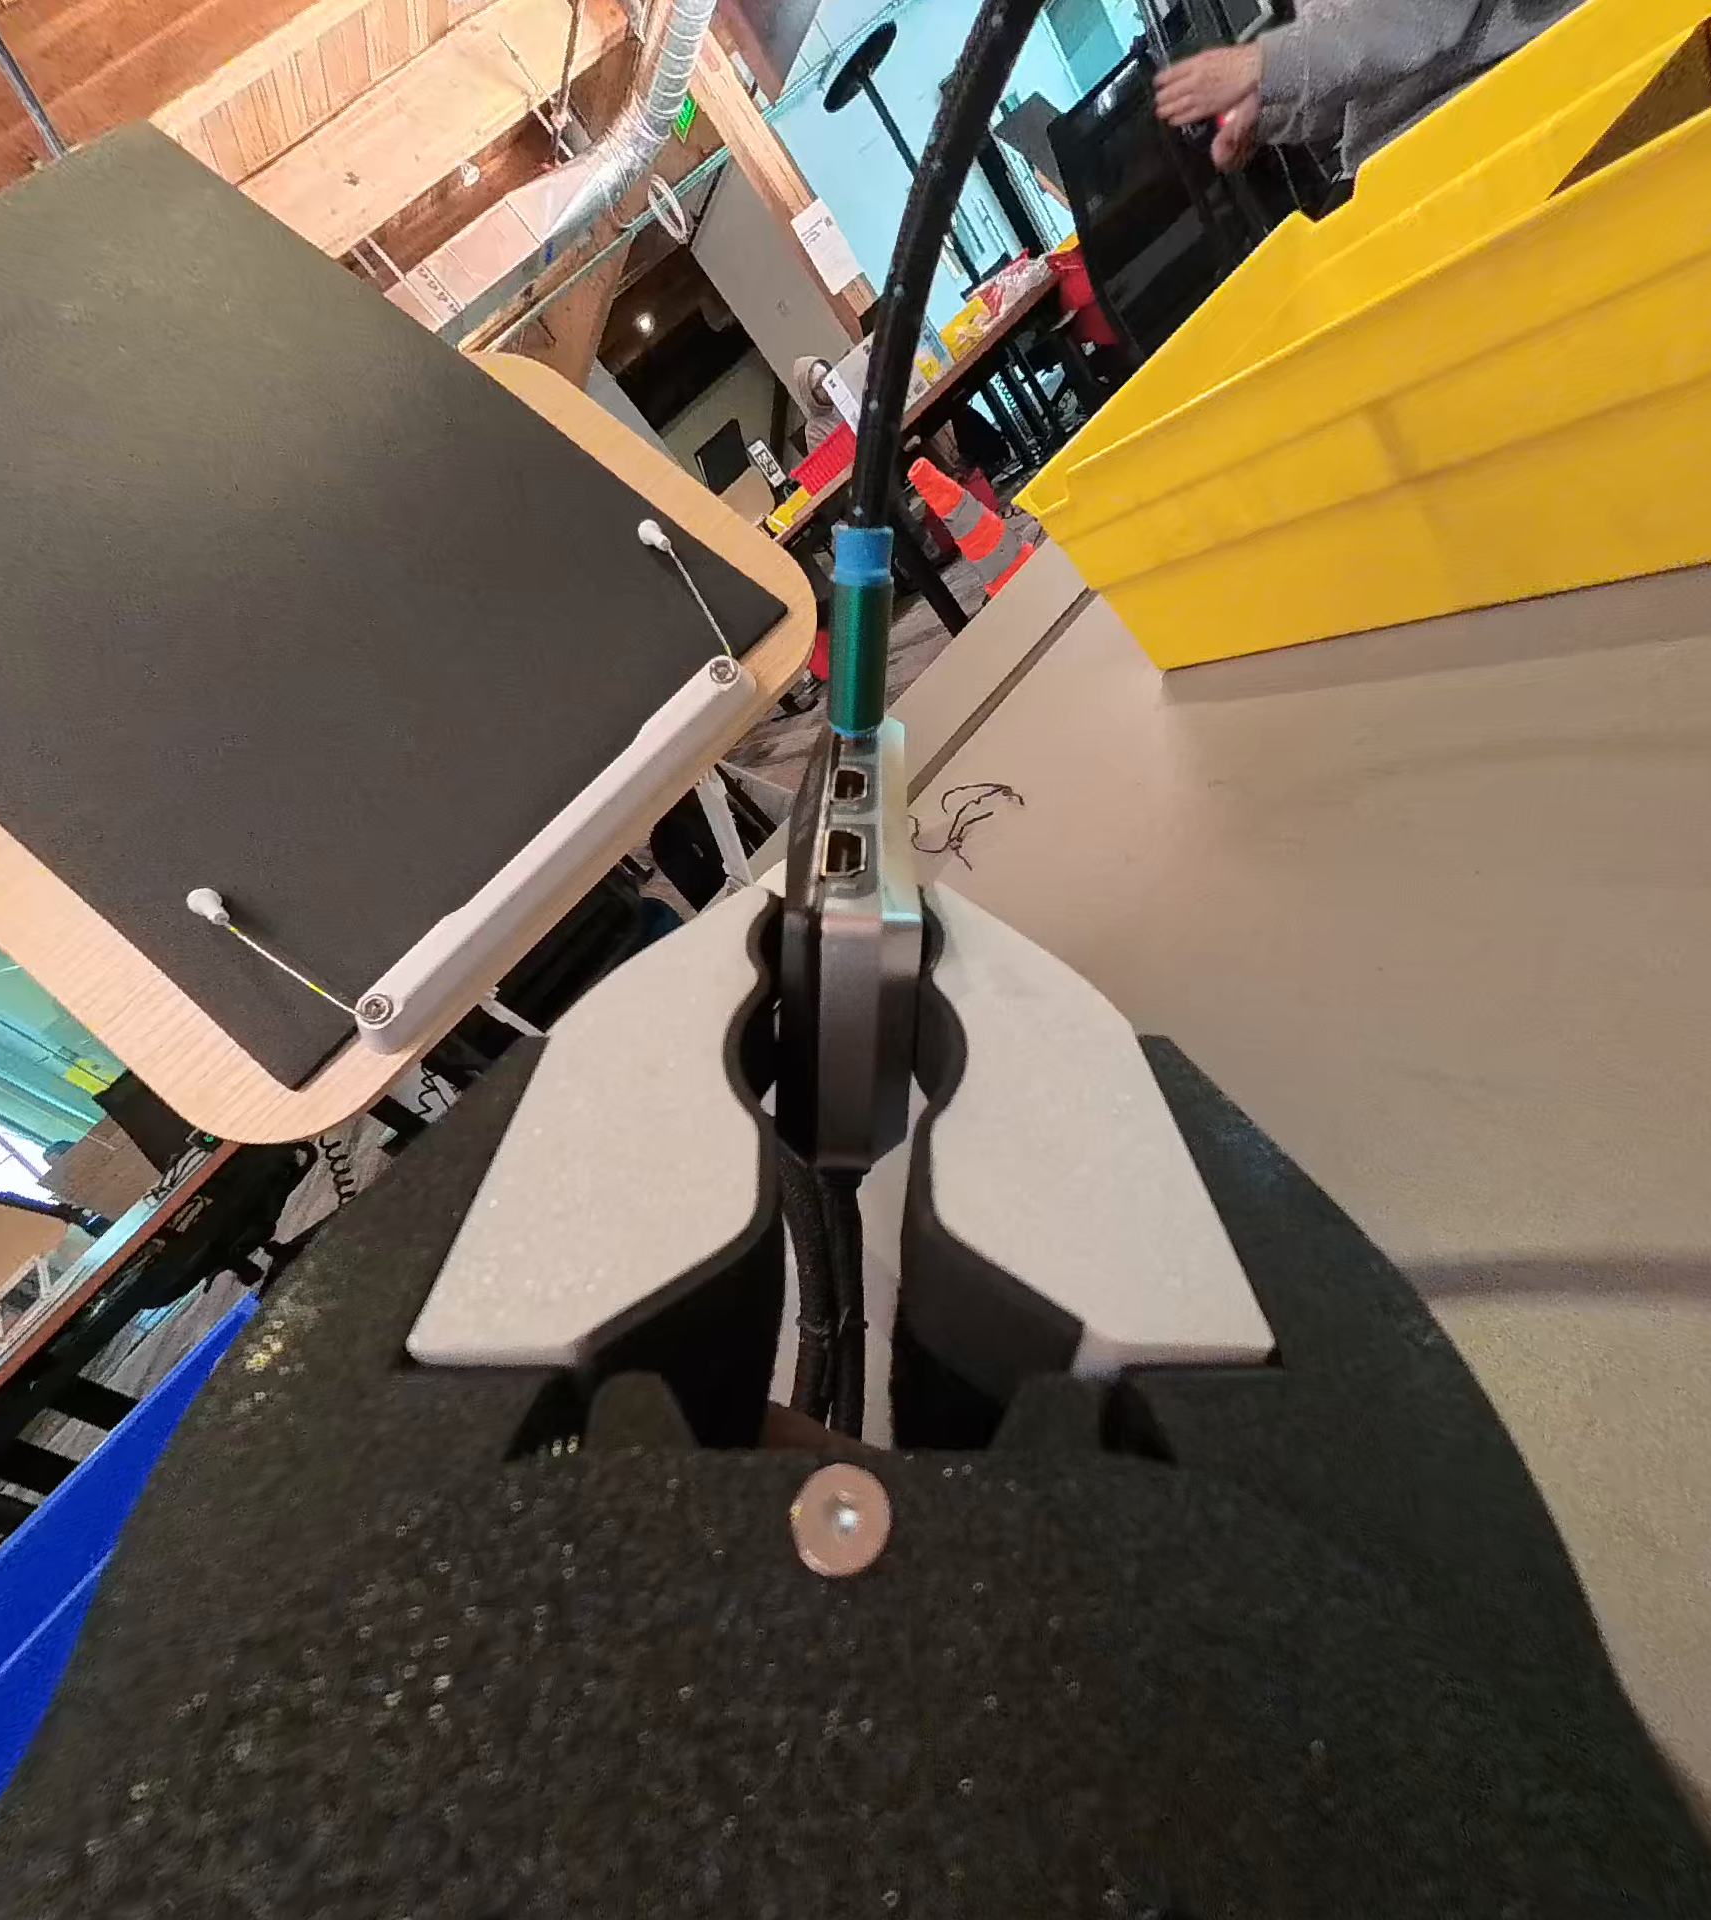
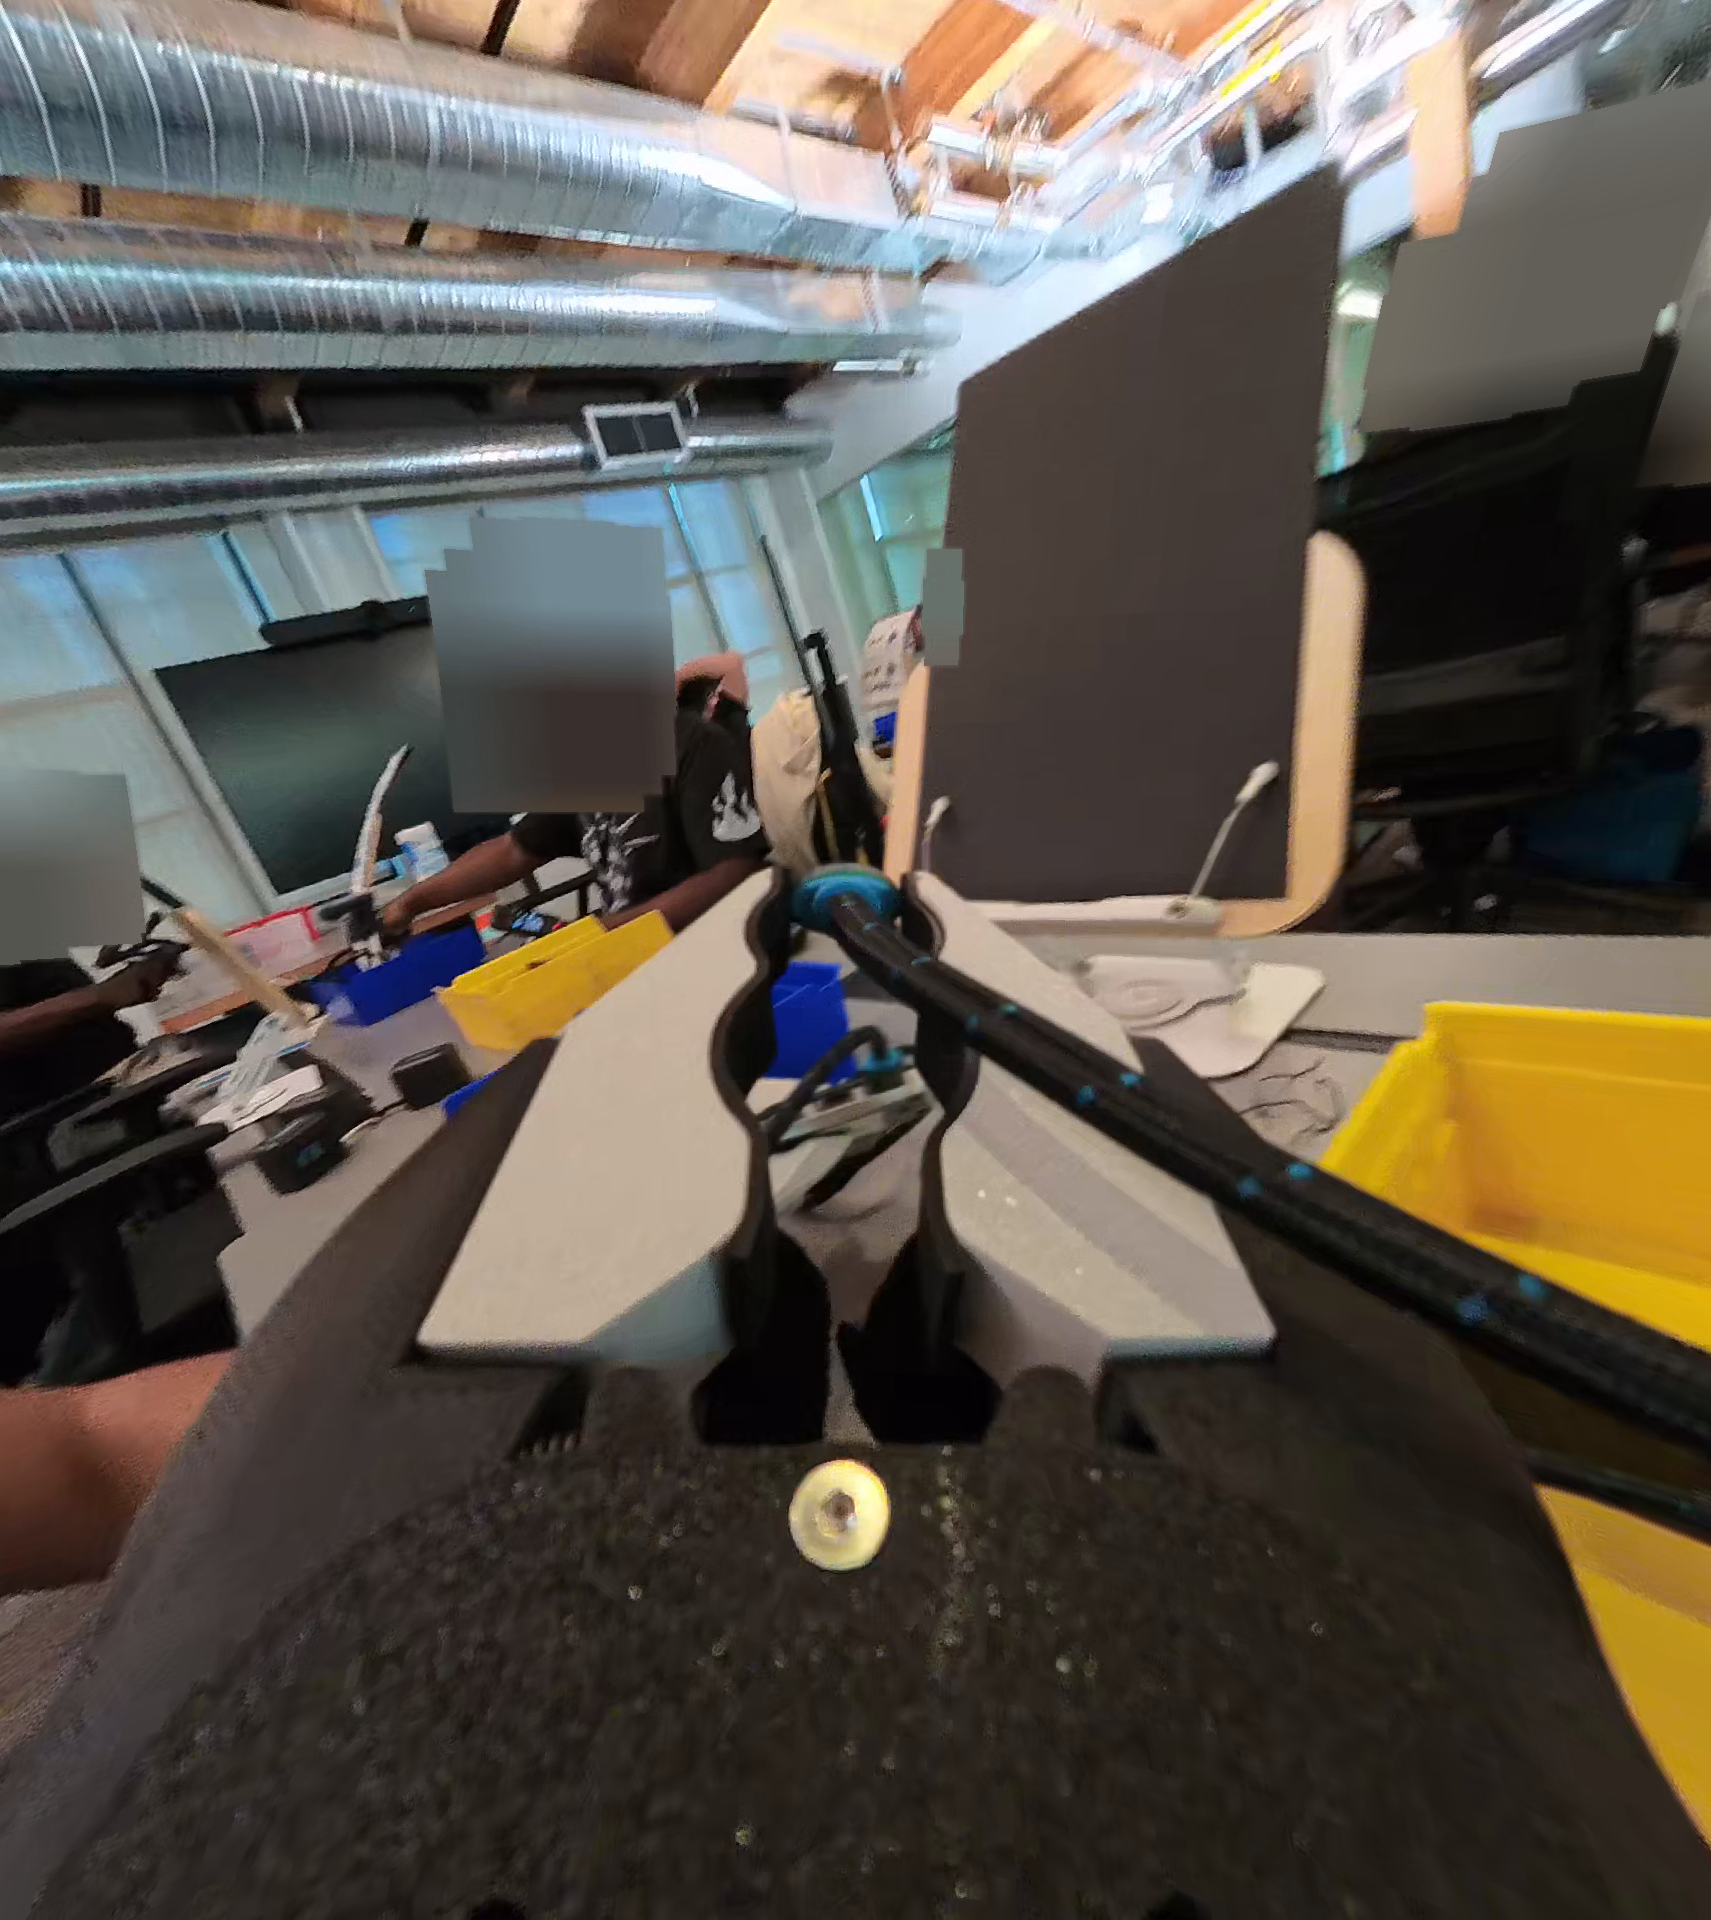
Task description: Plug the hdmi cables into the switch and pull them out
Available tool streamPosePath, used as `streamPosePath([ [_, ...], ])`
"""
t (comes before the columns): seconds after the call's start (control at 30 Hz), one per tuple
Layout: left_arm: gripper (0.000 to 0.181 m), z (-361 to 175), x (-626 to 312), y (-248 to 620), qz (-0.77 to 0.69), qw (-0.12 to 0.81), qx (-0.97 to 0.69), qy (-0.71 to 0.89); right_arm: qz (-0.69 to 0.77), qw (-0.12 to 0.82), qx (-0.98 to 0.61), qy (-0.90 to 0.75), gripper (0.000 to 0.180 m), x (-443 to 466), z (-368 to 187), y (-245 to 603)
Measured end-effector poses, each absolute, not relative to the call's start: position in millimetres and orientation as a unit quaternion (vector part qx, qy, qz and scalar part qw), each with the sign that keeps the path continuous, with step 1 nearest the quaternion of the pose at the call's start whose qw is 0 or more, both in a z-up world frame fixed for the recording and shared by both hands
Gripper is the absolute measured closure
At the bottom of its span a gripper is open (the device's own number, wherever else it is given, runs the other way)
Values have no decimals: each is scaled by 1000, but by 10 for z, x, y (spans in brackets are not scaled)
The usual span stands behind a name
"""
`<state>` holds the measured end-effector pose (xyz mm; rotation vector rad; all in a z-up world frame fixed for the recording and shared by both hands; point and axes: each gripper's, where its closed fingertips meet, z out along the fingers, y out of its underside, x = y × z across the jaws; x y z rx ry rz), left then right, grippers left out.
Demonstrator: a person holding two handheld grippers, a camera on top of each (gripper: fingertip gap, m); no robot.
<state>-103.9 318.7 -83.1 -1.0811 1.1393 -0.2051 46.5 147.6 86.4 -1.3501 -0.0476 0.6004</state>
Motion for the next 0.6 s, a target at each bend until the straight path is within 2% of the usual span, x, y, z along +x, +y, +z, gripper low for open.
streamPosePath([
  [0.1,159,-840,-1033,3176,-87,702,-482,516,251,751,-611,8,159,821,745,1499],
  [0.23,159,-849,-1027,3156,-77,703,-475,524,264,721,-637,72,159,1184,221,1655],
  [0.43,159,-879,-1011,3140,-74,698,-473,532,311,552,-761,142,160,1088,-803,1800],
  [0.5,159,-889,-1008,3147,-79,695,-477,532,300,512,-791,147,160,1062,-960,1724],
  [0.6,159,-899,-999,3148,-79,692,-479,534,290,500,-800,161,160,1101,-1010,1601],
])
